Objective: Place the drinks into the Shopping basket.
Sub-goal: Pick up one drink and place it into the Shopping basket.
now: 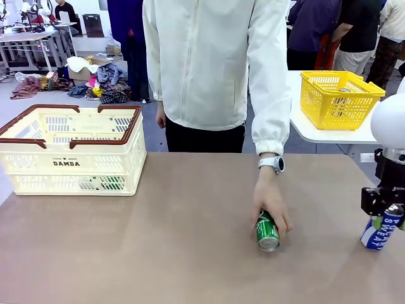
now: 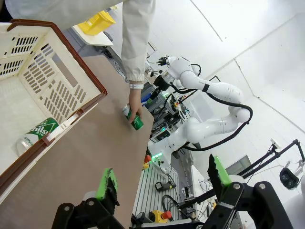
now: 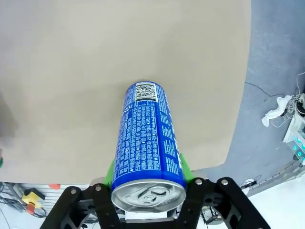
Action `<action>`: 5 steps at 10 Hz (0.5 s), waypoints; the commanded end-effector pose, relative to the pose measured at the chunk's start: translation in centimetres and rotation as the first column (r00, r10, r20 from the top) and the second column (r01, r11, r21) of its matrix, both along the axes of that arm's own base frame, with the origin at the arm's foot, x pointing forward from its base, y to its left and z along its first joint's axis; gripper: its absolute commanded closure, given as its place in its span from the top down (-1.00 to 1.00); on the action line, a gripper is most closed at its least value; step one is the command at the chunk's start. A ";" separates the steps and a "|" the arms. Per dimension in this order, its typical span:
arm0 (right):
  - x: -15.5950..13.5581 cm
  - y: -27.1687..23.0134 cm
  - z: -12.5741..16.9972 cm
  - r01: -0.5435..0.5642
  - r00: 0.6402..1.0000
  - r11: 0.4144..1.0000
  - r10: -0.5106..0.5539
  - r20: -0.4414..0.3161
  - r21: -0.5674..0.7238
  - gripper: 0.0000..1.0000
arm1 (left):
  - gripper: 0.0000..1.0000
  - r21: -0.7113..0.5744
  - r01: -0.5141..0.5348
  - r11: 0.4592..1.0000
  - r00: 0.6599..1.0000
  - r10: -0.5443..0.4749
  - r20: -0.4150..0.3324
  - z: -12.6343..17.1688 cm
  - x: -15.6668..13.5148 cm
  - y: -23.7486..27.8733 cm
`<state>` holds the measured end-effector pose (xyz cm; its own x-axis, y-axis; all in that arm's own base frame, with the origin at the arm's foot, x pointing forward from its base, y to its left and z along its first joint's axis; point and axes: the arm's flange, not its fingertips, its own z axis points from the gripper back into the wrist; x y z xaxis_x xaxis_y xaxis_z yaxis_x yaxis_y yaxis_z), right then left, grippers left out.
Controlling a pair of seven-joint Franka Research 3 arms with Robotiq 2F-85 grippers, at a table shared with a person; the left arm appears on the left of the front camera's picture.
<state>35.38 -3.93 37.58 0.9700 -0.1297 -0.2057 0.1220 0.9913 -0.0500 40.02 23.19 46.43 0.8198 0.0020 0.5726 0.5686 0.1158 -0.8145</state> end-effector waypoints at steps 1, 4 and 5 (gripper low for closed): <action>-5.3 -1.2 -2.1 0.016 0.996 1.000 -0.014 0.083 -0.015 -1.00 | 1.00 0.002 0.014 1.000 1.000 -0.014 -0.005 0.2 -0.4 -0.1; -6.1 -7.0 0.6 0.063 0.990 0.977 -0.087 0.114 0.203 -1.00 | 1.00 0.002 0.014 1.000 1.000 -0.014 -0.005 0.2 -0.4 -0.1; -7.0 -11.9 3.3 0.092 0.976 0.932 -0.155 0.156 0.352 -1.00 | 1.00 0.002 0.014 1.000 1.000 -0.014 -0.005 0.2 -0.4 -0.1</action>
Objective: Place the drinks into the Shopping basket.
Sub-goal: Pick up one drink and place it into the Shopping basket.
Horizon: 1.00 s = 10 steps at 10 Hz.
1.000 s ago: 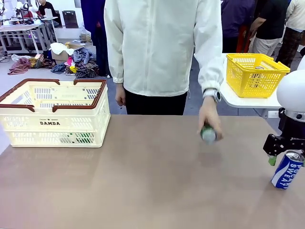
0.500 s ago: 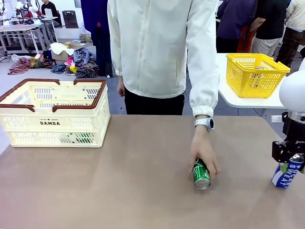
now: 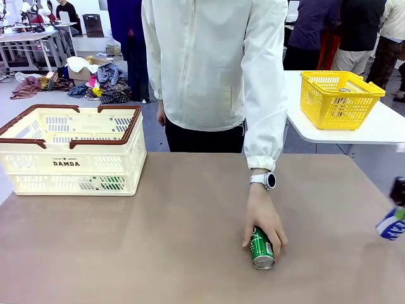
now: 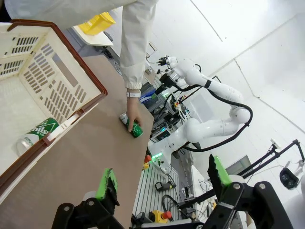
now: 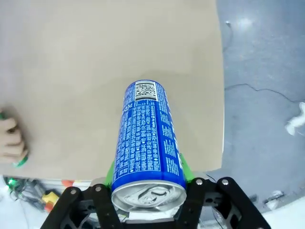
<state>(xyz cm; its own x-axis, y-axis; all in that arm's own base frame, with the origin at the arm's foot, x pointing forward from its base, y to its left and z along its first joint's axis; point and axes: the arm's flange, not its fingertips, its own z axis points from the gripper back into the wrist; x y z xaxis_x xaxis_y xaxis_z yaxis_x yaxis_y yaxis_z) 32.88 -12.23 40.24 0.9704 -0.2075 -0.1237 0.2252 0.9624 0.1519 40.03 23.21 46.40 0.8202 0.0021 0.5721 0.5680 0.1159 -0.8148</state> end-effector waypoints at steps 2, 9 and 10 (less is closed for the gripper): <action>-6.8 -12.9 4.5 0.021 0.982 0.883 -0.106 0.156 0.469 -1.00 | 1.00 0.002 0.014 1.000 1.000 -0.014 -0.004 0.2 -0.4 -0.1; -4.8 -4.9 5.5 -0.313 0.918 0.765 0.092 0.386 0.563 -1.00 | 1.00 0.002 0.014 1.000 1.000 -0.014 -0.004 0.2 -0.4 -0.1; -3.8 -1.5 6.2 -0.371 0.907 0.753 0.168 0.386 0.544 -1.00 | 1.00 0.002 0.014 1.000 1.000 -0.014 -0.004 0.2 -0.4 -0.1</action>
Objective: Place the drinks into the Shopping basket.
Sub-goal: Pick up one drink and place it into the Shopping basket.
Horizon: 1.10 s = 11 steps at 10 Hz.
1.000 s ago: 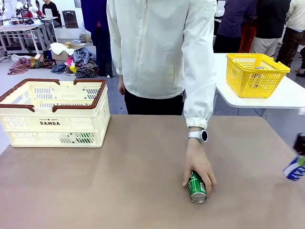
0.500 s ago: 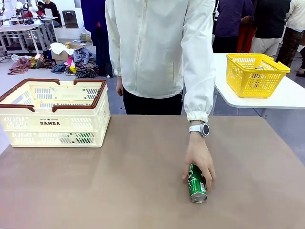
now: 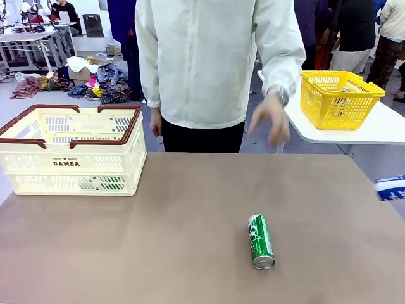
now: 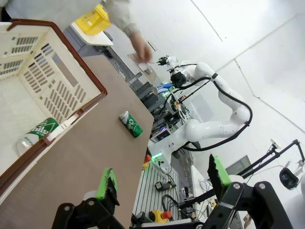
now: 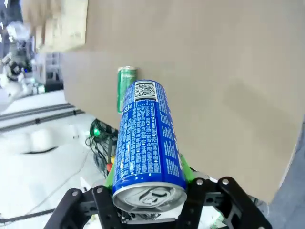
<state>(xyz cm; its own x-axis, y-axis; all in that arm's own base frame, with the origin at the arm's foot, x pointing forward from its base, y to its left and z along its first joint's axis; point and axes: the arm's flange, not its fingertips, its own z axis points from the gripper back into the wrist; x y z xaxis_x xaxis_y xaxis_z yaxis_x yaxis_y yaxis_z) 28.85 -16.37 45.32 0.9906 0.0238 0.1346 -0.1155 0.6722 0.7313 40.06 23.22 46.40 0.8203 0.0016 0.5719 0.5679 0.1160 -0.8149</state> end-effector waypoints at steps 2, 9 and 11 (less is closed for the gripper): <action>1.3 8.2 1.4 -0.121 0.992 0.990 0.123 0.027 -0.067 -1.00 | 1.00 0.002 0.013 1.000 1.000 -0.013 -0.004 0.3 -0.4 -0.1; 4.0 22.4 7.4 -0.226 0.971 0.971 0.219 0.100 0.072 -1.00 | 1.00 0.002 0.013 1.000 1.000 -0.013 -0.004 0.3 -0.4 -0.1; 6.4 30.9 11.0 -0.242 0.966 0.970 0.241 0.095 -0.005 -1.00 | 1.00 0.002 0.013 1.000 1.000 -0.013 -0.004 0.3 -0.4 -0.1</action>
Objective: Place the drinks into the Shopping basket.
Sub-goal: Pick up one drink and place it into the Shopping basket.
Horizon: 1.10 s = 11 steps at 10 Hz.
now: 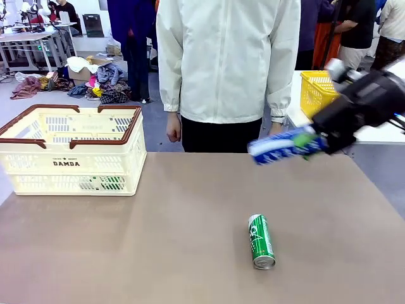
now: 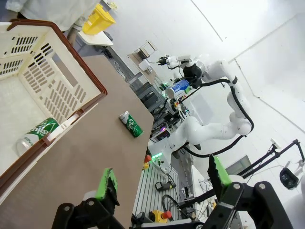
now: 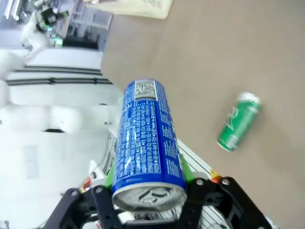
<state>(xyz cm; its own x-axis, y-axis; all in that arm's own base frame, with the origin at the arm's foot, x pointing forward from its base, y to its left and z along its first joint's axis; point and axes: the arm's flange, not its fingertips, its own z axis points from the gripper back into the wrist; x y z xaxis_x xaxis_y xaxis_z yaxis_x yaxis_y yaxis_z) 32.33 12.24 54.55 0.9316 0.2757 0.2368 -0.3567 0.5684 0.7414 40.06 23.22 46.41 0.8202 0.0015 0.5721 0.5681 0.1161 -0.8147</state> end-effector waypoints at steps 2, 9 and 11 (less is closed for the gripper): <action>4.2 6.9 2.8 -0.025 1.000 0.996 0.026 0.009 -0.091 -1.00 | 1.00 0.002 0.013 1.000 1.000 -0.013 -0.004 0.2 -0.4 -0.1; 7.7 12.5 1.6 -0.252 0.967 0.882 0.217 -0.131 -0.399 -1.00 | 1.00 0.002 0.013 1.000 1.000 -0.013 -0.004 0.2 -0.4 -0.1; 13.0 18.7 1.7 -0.367 0.928 0.719 0.245 -0.279 -0.590 -1.00 | 1.00 0.002 0.013 1.000 1.000 -0.013 -0.004 0.2 -0.4 -0.1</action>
<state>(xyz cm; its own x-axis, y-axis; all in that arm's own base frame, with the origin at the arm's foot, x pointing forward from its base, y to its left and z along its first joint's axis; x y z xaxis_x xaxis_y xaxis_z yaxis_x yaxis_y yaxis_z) 40.92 27.19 52.92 0.8338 0.5405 -0.1124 -0.4526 0.7859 0.4214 40.06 23.22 46.42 0.8201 0.0013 0.5722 0.5682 0.1161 -0.8147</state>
